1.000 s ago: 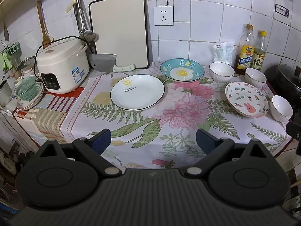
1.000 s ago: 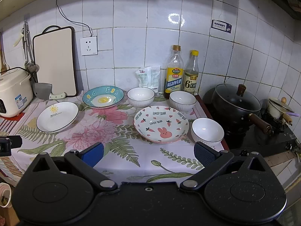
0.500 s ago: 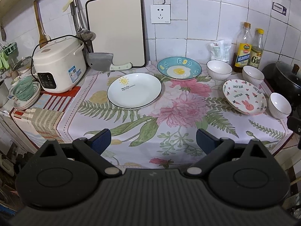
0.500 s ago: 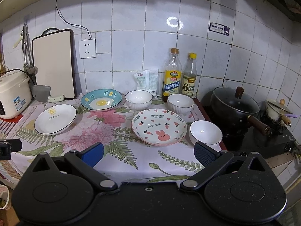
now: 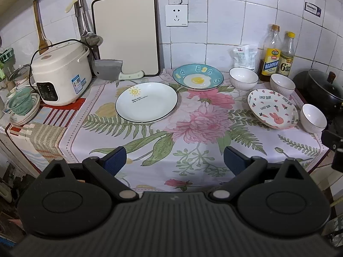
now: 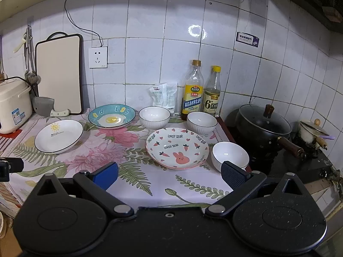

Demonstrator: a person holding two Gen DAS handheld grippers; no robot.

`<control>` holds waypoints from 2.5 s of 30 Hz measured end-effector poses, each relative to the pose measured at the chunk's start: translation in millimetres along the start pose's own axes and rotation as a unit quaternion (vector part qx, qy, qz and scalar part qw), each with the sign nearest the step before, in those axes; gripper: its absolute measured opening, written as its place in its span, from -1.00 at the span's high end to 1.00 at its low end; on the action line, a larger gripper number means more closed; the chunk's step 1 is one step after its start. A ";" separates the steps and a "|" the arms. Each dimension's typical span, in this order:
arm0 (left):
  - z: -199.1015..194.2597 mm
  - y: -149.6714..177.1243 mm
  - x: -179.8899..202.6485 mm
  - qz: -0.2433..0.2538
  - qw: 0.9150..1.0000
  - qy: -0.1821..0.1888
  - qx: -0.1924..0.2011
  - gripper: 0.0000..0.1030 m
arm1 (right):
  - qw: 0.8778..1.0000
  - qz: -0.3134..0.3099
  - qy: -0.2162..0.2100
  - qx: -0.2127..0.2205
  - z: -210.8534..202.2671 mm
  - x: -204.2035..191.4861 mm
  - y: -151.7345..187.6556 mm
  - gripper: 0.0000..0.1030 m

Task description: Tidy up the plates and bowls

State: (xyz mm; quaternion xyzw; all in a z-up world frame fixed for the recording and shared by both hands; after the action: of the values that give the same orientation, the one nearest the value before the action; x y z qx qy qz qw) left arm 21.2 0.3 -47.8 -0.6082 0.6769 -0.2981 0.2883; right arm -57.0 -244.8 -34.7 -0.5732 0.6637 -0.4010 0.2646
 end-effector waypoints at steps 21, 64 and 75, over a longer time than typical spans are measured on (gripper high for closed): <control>-0.7 -2.1 -3.8 -0.010 1.000 0.015 -0.002 -0.91 | 1.000 -0.008 0.010 0.002 2.9 -1.3 4.3 -1.00; 229.5 -35.6 -147.8 -0.136 0.990 -0.033 -0.010 -0.62 | 0.932 -0.013 -0.361 -0.003 253.3 -191.7 -7.6 -0.97; 292.7 -26.0 -152.3 -0.156 0.987 -0.029 -0.036 -0.59 | 0.931 0.080 -0.348 -0.078 323.1 -206.0 2.7 -0.73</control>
State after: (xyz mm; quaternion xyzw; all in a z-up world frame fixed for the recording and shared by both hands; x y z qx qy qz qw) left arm 272.8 134.3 -216.0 -0.7249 0.5751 -0.2968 0.2359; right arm 245.4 -118.2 -233.3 -0.6404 0.6030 -0.1013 0.4648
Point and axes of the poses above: each gripper's, at about its wrist camera, not at the fingertips, and z roughly the way its jaws point, x to its right, y to its underside, the point moved 3 cm from there along z, roughly the way its jaws point, and after that the axes turned 1 degree about x, right-handed, at the moved point
